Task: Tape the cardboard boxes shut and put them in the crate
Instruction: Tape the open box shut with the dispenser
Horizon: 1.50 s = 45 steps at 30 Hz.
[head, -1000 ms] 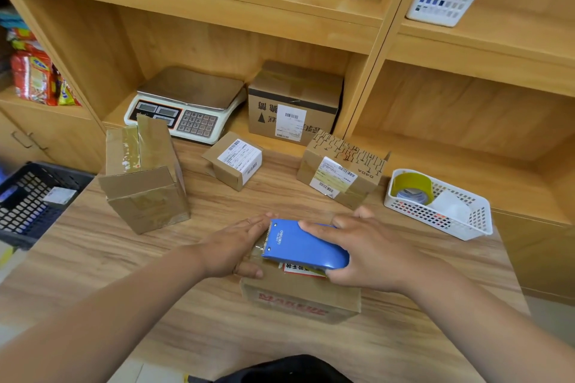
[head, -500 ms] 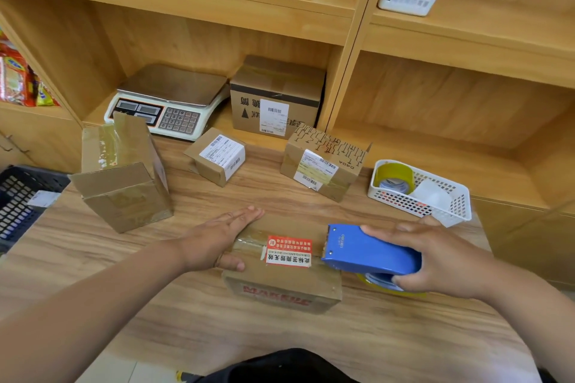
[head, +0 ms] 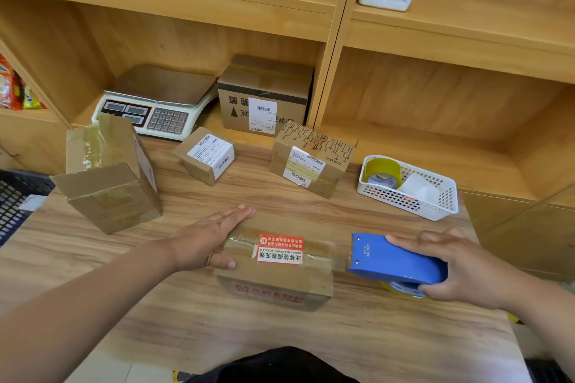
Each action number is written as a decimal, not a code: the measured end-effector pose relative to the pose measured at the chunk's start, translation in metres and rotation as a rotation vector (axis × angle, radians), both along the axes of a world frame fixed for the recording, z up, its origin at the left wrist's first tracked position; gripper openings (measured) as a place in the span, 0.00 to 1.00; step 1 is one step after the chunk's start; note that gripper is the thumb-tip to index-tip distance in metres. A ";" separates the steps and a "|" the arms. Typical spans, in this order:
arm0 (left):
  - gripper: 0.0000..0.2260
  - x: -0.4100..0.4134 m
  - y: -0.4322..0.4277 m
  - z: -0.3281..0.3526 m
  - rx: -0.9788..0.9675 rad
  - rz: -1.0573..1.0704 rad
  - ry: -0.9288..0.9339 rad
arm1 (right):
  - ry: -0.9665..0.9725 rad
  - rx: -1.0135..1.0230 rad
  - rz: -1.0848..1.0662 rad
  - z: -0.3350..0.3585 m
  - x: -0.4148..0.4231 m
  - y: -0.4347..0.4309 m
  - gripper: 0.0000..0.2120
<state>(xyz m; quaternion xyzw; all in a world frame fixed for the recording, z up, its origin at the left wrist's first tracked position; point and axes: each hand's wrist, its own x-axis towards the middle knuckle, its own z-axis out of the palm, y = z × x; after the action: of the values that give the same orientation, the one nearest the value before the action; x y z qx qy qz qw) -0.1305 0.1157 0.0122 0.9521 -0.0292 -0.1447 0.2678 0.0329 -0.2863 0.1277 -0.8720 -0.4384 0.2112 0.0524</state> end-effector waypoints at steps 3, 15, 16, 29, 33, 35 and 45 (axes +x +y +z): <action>0.44 -0.001 -0.001 0.001 0.003 0.002 0.008 | 0.010 0.035 -0.020 -0.007 0.003 -0.010 0.35; 0.45 0.000 -0.002 0.004 0.039 0.020 0.026 | 0.027 -0.043 0.012 -0.049 0.009 -0.006 0.34; 0.45 -0.001 -0.003 0.006 0.039 0.022 0.034 | 0.025 -0.047 0.011 -0.051 0.008 -0.004 0.34; 0.54 0.047 -0.109 0.043 0.259 -0.239 -0.043 | 0.053 0.152 -0.035 -0.072 -0.006 0.001 0.35; 0.57 0.068 -0.149 0.034 0.294 -0.320 -0.015 | 0.030 0.150 -0.035 -0.075 -0.007 0.001 0.36; 0.58 0.073 -0.155 0.031 0.345 -0.335 -0.002 | 0.012 0.167 -0.048 -0.080 -0.007 -0.001 0.36; 0.56 0.075 -0.143 0.046 0.306 -0.324 -0.094 | -0.039 0.177 -0.101 -0.049 -0.015 0.009 0.35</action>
<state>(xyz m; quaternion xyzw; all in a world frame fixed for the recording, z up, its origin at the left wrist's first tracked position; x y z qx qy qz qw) -0.0550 -0.0275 0.0580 0.9701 -0.1721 -0.1440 0.0920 0.0183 -0.2772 0.0791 -0.8889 -0.4118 0.1518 0.1315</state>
